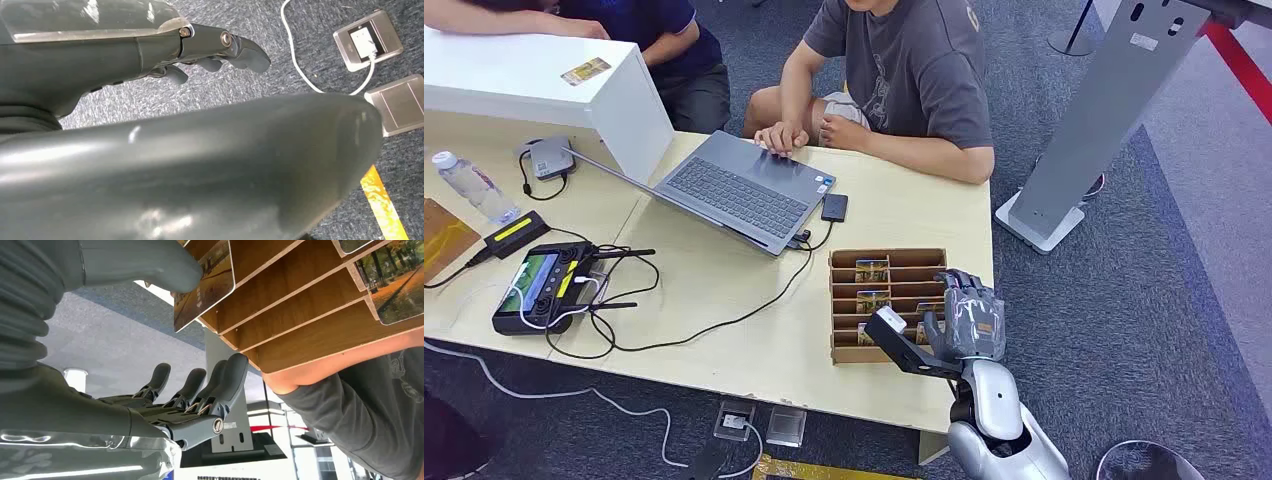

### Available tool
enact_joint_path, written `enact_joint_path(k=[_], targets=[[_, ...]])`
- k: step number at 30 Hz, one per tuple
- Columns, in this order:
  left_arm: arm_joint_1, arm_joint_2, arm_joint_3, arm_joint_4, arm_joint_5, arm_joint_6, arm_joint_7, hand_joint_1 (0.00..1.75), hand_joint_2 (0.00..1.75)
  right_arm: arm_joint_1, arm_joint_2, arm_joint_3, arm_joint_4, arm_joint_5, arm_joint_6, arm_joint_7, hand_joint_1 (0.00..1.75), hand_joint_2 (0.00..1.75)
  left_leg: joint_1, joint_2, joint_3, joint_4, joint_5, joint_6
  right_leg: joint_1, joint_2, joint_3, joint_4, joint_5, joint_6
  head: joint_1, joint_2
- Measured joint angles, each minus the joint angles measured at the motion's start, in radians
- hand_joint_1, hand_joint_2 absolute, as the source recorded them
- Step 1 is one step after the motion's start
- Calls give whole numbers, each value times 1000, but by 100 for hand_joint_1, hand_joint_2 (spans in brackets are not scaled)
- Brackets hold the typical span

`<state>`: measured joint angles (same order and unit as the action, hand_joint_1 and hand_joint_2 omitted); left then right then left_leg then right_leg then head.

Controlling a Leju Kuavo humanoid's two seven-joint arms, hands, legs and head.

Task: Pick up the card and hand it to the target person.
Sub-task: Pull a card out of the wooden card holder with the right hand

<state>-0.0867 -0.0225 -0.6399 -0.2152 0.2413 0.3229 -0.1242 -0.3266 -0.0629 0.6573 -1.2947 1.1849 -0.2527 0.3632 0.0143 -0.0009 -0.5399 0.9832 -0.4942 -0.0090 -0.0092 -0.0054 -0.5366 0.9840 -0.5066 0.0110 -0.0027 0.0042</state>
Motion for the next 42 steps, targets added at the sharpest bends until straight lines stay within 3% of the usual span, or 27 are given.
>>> enact_joint_path(k=[12, 30, 35, 39, 42], targets=[[0, 0, -11, 0, 3, 0, 1, 0, 0, 0, 0, 0, 0, -2, 14, 3, 80, 175, 0, 0, 0, 0, 0, 0, 0, 0, 0, 0, 0, 0, 0, 0], [-1, 0, -17, -1, 20, -1, 7, 0, 0, -7, 7, 0, 28, -12, 36, 16, 81, 175, 0, 0, 1, 0, 0, 0, 0, 0, 1, 0, 0, 0, 0, 0], [-1, 0, -19, -1, 20, 0, 7, 0, 0, -10, 9, 0, 35, -16, 36, 18, 97, 175, 0, 0, 1, 0, 0, 0, 0, 0, 1, 0, 0, 0, 0, 0], [-1, 0, -24, -1, 20, 0, 7, 0, 0, -9, 9, 0, 41, -16, 36, 20, 127, 175, 0, 0, 1, 0, 0, 0, 0, 0, 1, 0, 0, 0, 0, 0], [-1, 0, -31, -1, 20, 0, 7, 0, 0, -8, 9, 0, 44, -18, 36, 23, 129, 175, 0, 0, 1, 0, 0, 0, 0, 0, 1, 0, 0, 0, 0, 0]])
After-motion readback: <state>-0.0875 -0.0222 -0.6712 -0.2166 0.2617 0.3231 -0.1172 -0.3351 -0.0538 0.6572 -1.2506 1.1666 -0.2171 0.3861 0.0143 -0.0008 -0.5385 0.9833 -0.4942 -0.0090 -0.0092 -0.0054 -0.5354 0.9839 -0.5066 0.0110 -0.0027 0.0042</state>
